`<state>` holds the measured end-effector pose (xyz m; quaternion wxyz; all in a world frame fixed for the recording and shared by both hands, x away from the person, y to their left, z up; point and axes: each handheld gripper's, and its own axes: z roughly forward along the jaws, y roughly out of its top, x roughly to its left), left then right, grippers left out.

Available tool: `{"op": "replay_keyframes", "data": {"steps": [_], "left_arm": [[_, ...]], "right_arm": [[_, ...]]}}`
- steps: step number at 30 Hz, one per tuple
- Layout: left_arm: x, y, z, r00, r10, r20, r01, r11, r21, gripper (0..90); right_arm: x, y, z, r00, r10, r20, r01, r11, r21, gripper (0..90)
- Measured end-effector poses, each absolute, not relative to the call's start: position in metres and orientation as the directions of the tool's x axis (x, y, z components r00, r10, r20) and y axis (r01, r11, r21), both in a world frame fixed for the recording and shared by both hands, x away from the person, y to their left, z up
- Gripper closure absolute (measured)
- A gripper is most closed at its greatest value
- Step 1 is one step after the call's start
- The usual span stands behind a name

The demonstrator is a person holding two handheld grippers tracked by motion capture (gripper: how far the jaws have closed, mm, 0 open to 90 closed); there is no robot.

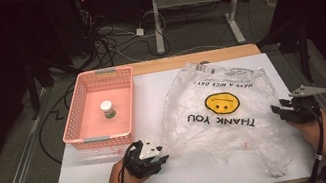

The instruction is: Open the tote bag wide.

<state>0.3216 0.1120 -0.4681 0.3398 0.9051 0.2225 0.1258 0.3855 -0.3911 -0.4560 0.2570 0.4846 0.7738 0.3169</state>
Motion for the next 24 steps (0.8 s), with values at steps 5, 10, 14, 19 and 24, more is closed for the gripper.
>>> {"op": "replay_keyframes", "data": {"steps": [5,10,14,19,24], "left_arm": [[0.321,0.113,-0.466,0.861,0.5,0.097,0.318,-0.677,0.663,79.2],[0.32,0.123,-0.46,0.844,0.525,0.107,0.318,-0.651,0.69,82.8],[0.318,0.129,-0.457,0.831,0.543,0.119,0.315,-0.636,0.705,83.9],[0.314,0.133,-0.451,0.821,0.554,0.136,0.298,-0.62,0.725,83.8],[0.313,0.135,-0.449,0.814,0.561,0.152,0.286,-0.614,0.736,83.8]], "right_arm": [[0.39,-0.383,-0.457,-0.442,0.892,-0.098,0.582,0.368,0.725,87.4],[0.395,-0.372,-0.453,-0.451,0.883,-0.129,0.553,0.39,0.736,90.0],[0.401,-0.365,-0.452,-0.46,0.876,-0.147,0.532,0.404,0.744,90.0],[0.414,-0.359,-0.45,-0.458,0.876,-0.152,0.515,0.401,0.758,85.1],[0.41,-0.351,-0.439,-0.435,0.878,-0.199,0.469,0.409,0.783,52.6]]}}
